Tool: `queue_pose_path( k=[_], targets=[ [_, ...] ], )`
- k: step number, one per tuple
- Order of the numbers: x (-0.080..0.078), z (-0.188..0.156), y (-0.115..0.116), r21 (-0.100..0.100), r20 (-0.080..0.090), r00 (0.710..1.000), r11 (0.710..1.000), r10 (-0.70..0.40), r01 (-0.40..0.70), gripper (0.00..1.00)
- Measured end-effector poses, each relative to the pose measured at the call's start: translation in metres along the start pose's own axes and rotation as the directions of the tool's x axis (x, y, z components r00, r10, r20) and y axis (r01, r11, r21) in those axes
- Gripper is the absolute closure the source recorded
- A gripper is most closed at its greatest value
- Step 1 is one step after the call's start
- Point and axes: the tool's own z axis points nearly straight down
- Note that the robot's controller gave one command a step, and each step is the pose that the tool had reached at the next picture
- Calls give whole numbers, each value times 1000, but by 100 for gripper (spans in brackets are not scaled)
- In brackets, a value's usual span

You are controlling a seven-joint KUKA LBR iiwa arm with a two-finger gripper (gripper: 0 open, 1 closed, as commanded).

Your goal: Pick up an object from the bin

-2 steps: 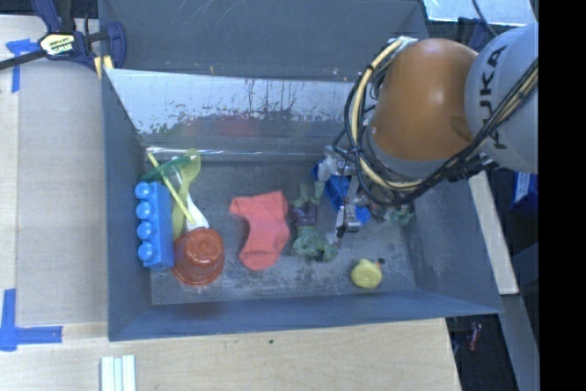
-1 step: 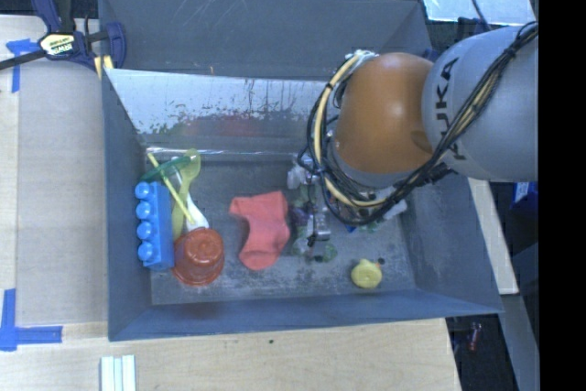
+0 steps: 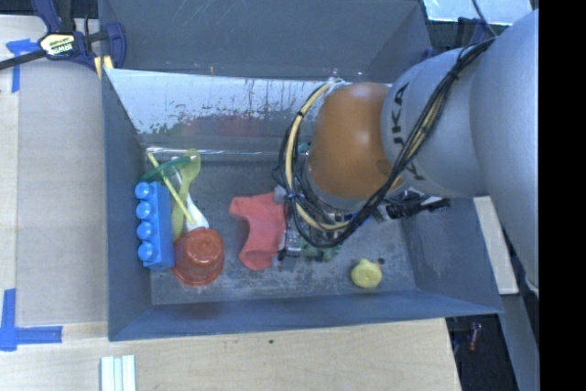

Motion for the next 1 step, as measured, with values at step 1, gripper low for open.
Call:
queue_pose_path(
  k=[1],
  targets=[
    [-5, 10, 24, -5, 11, 1000, 1000, 16, -16, 100]
  ],
)
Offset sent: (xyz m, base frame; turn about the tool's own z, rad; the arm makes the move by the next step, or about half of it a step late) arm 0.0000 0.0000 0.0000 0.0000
